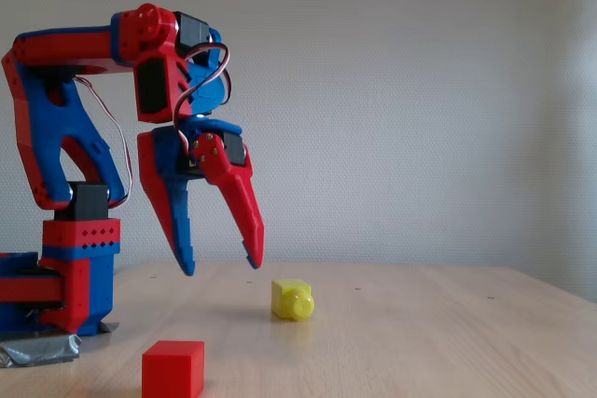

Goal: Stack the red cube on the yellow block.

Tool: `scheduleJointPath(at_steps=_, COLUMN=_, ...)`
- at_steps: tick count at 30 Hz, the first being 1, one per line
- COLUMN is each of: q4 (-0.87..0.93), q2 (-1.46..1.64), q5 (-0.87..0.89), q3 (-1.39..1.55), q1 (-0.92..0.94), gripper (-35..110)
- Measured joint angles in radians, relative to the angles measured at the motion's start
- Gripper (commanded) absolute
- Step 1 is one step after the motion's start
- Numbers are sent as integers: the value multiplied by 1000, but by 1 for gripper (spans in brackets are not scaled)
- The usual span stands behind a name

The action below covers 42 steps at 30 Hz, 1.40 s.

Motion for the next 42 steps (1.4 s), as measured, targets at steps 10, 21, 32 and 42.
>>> scheduleJointPath(at_steps=10, q4=91, q2=-69, q5=-219, q3=-32, q1=95, gripper=29)
scheduleJointPath(at_steps=21, q4=84, q2=-140, q5=-465, q3=-63, q1=265, gripper=30)
scheduleJointPath(at_steps=32, q4=-44, q2=-186, q5=-541, q3=5, q1=333, gripper=30)
scheduleJointPath(at_steps=42, q4=-161, q2=-216, q5=-526, q3=112, q1=295, gripper=30)
